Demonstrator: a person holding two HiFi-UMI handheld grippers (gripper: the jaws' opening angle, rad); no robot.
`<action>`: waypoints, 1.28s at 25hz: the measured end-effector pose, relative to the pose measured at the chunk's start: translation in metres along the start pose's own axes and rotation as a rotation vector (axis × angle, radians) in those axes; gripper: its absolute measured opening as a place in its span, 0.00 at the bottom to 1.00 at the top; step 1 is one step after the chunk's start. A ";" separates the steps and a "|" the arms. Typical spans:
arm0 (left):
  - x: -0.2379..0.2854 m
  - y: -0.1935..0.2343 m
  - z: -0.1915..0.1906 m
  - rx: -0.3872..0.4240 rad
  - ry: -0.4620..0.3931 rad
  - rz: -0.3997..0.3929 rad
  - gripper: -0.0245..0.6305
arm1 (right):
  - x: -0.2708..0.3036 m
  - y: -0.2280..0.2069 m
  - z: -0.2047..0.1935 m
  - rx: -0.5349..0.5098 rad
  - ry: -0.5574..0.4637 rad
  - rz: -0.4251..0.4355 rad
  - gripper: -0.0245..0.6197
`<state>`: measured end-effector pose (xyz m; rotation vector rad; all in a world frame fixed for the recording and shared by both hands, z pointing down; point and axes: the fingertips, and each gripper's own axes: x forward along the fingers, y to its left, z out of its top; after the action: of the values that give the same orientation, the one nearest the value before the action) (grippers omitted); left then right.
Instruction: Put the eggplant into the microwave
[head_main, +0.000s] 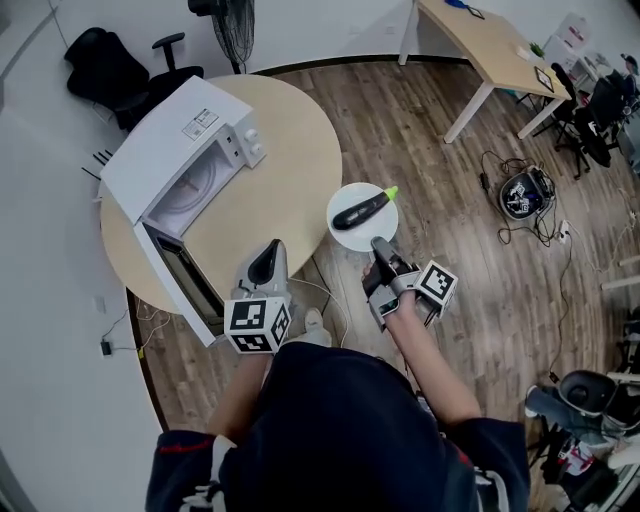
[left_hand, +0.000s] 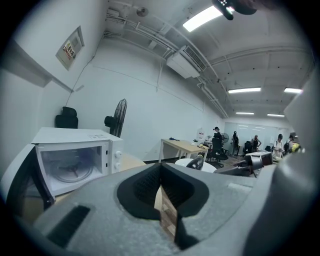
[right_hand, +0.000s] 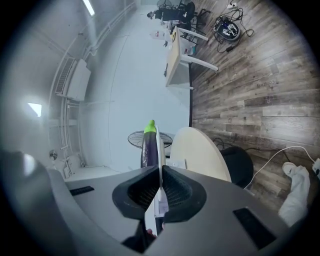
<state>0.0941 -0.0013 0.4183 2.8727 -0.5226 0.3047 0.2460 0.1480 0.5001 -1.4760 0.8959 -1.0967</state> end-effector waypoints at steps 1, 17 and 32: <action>0.004 0.009 0.003 -0.005 -0.001 0.004 0.06 | 0.010 0.002 -0.002 -0.001 0.003 -0.002 0.07; 0.005 0.080 -0.001 -0.064 0.004 0.068 0.06 | 0.117 0.027 -0.052 -0.034 0.135 -0.002 0.07; -0.004 0.128 -0.001 -0.126 -0.014 0.291 0.06 | 0.197 0.033 -0.099 -0.061 0.389 -0.013 0.07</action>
<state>0.0438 -0.1172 0.4392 2.6768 -0.9295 0.2850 0.2115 -0.0718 0.5061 -1.3396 1.1978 -1.4057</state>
